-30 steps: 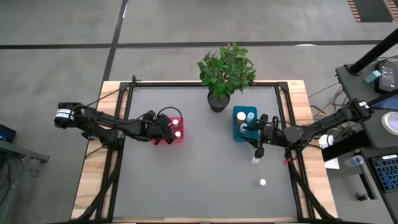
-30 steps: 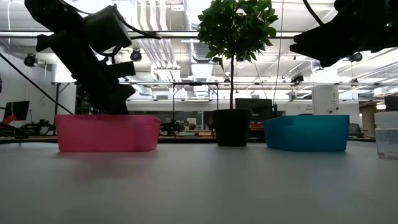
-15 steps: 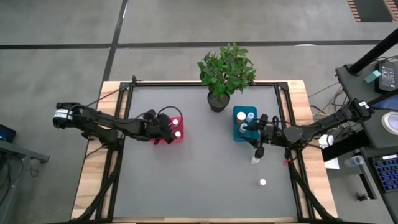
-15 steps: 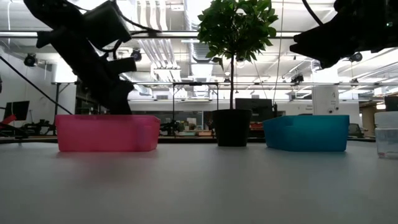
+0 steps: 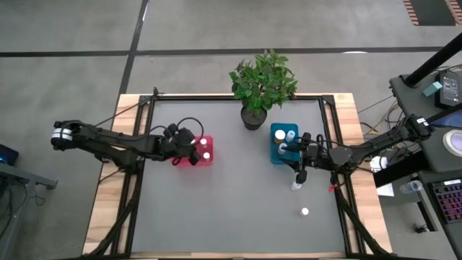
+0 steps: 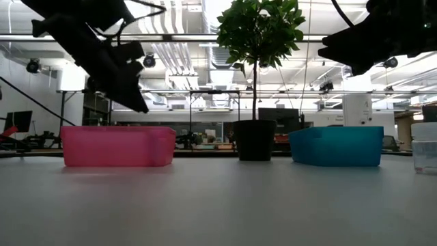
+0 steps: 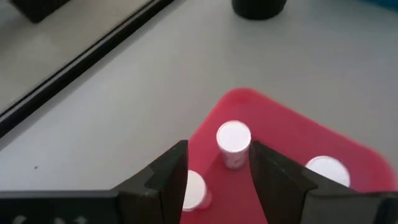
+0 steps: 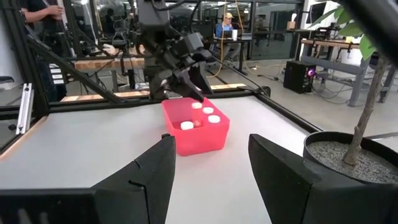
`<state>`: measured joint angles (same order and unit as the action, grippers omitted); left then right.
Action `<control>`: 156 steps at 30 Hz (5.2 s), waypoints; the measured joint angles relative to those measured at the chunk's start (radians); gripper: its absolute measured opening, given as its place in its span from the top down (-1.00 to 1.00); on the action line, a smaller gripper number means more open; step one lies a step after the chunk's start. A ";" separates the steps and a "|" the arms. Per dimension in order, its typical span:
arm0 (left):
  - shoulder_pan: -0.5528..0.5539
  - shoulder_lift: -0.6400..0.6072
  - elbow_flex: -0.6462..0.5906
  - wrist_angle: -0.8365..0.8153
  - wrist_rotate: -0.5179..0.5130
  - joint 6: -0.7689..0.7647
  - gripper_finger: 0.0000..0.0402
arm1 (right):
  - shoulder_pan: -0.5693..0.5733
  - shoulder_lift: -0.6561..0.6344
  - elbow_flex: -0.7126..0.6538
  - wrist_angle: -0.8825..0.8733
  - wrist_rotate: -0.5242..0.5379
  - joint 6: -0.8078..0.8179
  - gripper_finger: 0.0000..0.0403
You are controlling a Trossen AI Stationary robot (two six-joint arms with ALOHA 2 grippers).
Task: Pick and place medicine bottles into bin by pill shape (circle, oval)
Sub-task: Put the small transparent pill bottle into the blue bin
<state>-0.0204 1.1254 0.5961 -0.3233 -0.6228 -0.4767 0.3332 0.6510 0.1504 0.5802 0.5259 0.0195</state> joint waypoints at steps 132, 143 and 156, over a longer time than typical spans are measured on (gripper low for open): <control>-0.052 -0.197 -0.029 0.652 0.042 0.953 0.25 | -0.393 0.718 1.084 -1.931 -0.427 0.593 0.30; -0.052 -0.197 -0.030 0.652 0.042 0.951 0.25 | -0.439 0.718 0.964 -1.820 -0.427 0.484 0.30; -0.052 -0.197 -0.030 0.652 0.042 0.951 0.25 | -0.472 0.718 0.824 -1.688 -0.455 0.439 0.30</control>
<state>-0.0723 0.9287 0.5659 0.3284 -0.5804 0.4747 -0.1383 1.3685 0.9740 -1.1082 0.0711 0.4588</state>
